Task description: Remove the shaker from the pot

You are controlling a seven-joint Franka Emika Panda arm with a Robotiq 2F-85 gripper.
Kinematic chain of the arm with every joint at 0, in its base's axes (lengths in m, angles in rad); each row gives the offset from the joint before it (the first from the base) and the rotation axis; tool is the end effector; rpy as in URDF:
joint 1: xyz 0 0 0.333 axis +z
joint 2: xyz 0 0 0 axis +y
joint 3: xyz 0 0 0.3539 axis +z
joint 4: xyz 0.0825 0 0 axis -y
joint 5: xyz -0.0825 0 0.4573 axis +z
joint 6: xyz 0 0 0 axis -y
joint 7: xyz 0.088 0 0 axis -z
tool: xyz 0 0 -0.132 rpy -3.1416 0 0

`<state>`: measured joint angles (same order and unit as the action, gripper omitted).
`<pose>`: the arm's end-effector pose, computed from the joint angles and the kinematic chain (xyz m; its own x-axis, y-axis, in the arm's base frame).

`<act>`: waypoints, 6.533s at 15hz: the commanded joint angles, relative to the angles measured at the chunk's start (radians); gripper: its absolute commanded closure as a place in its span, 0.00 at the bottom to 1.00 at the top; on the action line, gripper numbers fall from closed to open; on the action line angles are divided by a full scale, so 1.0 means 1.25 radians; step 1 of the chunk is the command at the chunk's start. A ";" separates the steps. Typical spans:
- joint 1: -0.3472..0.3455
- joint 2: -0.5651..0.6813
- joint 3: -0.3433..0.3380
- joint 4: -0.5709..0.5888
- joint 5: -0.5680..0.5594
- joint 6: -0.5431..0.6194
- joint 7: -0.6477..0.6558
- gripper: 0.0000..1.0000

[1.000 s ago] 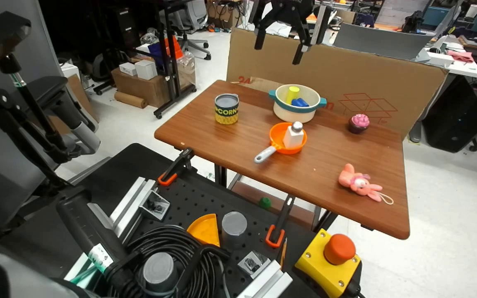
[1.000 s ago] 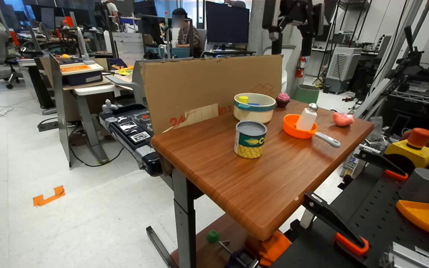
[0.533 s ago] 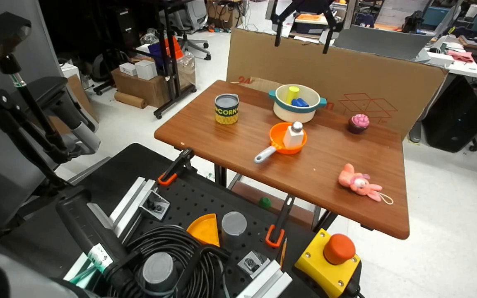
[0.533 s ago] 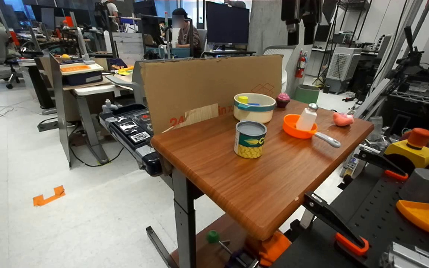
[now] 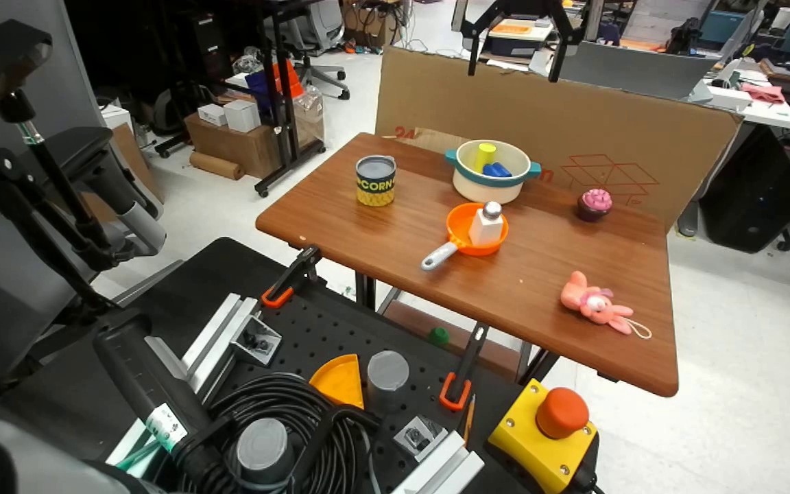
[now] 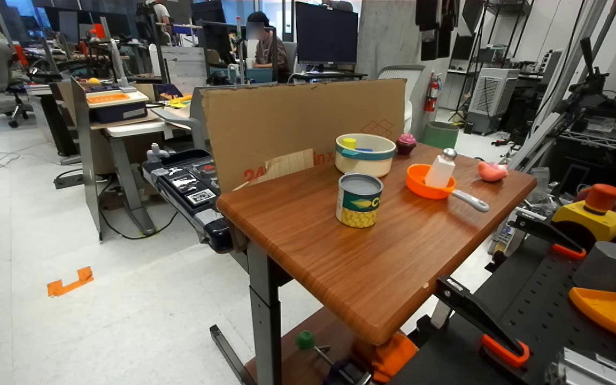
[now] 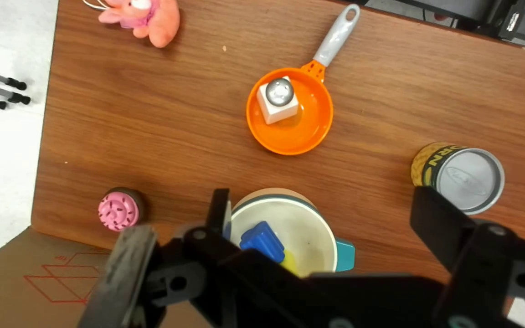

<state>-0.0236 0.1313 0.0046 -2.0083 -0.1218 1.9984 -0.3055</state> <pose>0.6264 -0.0221 0.3537 0.9294 0.3291 -0.1673 0.3419 -0.9382 0.0540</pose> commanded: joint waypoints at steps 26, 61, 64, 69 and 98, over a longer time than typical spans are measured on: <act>0.003 -0.466 -0.013 -0.352 0.234 0.095 0.293 0.00; -0.081 -0.150 -0.010 -0.210 0.007 0.069 0.520 0.00; -0.057 -0.122 -0.006 -0.196 -0.002 0.071 0.493 0.00; -0.032 -0.096 -0.009 -0.183 0.009 0.074 0.409 0.00; -0.039 -0.065 -0.053 -0.148 0.021 0.071 0.298 0.00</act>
<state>-0.0766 0.0169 -0.0565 -2.2268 -0.0500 2.0918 -0.0149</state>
